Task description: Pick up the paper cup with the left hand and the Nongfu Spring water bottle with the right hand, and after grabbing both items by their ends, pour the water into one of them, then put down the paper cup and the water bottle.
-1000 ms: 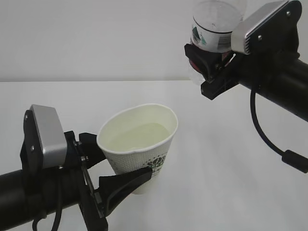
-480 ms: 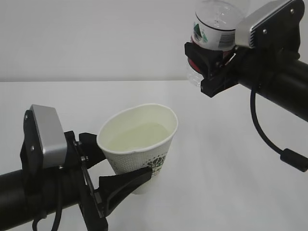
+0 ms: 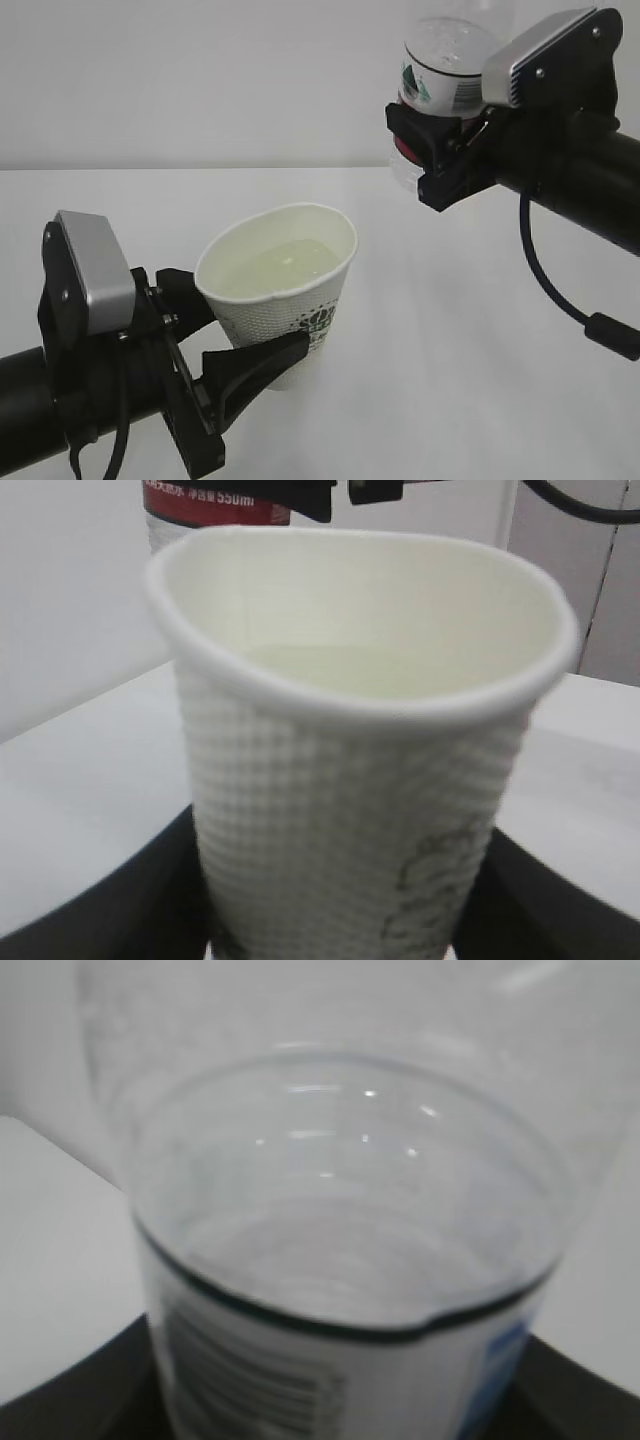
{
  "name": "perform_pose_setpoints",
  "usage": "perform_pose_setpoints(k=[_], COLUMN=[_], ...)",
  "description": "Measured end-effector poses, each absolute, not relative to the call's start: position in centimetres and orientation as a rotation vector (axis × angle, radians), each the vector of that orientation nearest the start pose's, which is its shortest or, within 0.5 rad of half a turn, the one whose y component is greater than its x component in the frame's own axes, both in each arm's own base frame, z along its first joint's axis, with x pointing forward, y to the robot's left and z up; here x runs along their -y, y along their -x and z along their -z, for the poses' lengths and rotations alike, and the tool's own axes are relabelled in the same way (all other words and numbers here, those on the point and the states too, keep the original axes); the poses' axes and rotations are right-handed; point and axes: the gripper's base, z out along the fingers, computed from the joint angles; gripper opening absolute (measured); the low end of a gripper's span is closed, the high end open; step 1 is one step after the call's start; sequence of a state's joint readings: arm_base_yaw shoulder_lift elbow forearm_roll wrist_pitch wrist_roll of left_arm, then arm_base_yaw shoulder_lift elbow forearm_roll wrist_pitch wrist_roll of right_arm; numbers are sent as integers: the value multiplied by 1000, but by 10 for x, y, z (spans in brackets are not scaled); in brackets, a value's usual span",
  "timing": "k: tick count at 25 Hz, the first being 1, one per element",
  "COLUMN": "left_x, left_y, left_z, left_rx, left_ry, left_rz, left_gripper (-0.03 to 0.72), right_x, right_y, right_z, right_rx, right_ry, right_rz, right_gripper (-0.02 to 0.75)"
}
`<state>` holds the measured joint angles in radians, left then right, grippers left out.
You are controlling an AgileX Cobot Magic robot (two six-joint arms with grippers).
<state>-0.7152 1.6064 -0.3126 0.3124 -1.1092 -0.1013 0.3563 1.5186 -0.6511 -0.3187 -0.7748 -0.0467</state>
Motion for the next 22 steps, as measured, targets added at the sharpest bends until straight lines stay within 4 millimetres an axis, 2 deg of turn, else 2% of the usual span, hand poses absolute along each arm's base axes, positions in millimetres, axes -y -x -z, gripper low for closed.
perform_pose_setpoints(k=[3, 10, 16, 22], left_x=[180, 179, 179, 178], left_y=[-169, -169, -170, -172], left_z=[-167, -167, -167, -167], left_rx=[-1524, -1527, -1529, -1539], left_ry=[-837, -829, -822, -796], left_rz=[735, 732, 730, 720], left_gripper=[470, 470, 470, 470], right_x=[-125, -124, -118, -111], right_y=[-281, -288, -291, -294], right_z=[-241, -223, -223, -223], right_rx=[-1484, -1571, -1608, -1620], right_ry=[652, 617, 500, 431], right_rz=[-235, -235, -234, -163], right_gripper=[476, 476, 476, 476])
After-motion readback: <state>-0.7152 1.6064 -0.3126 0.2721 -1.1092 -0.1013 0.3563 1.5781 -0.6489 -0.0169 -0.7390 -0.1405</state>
